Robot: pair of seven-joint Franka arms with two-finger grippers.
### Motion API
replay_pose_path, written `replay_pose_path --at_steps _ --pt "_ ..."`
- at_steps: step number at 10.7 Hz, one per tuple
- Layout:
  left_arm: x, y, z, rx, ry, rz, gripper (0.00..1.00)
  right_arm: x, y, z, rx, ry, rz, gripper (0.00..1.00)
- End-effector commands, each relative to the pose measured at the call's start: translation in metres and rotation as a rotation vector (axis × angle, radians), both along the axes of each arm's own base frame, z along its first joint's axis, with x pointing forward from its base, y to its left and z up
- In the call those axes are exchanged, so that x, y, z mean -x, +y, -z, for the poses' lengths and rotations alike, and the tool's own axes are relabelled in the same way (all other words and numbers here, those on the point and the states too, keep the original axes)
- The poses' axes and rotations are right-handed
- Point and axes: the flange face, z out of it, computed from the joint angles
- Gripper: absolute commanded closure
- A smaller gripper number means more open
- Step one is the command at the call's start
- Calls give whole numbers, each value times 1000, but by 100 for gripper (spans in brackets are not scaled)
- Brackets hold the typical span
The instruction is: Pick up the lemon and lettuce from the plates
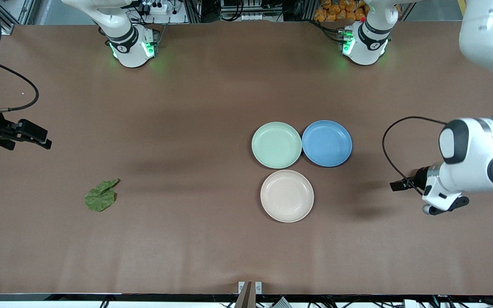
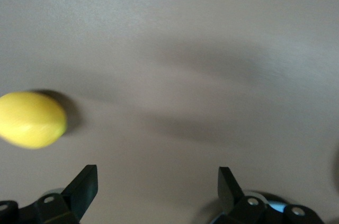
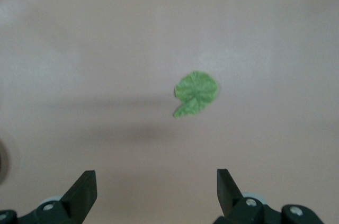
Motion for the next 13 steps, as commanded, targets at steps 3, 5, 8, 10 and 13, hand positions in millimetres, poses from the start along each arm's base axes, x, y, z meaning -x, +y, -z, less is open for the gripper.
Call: replay_pose_path --at_steps 3,5,8,10,13 --pt "76 -23 -107 -42 -200 36 0 11 -15 -26 71 23 -1 0" --pt "78 -34 -148 -50 -273 56 0 19 -5 -45 60 4 -16 0" --pt "73 -35 -201 -68 -306 92 0 36 -5 -40 54 26 -12 0" --pt "75 -34 -258 -78 -251 185 0 41 -3 -34 55 -22 -15 0" --pt "92 -36 -306 -42 -184 213 0 43 -5 -30 53 -39 -10 0"
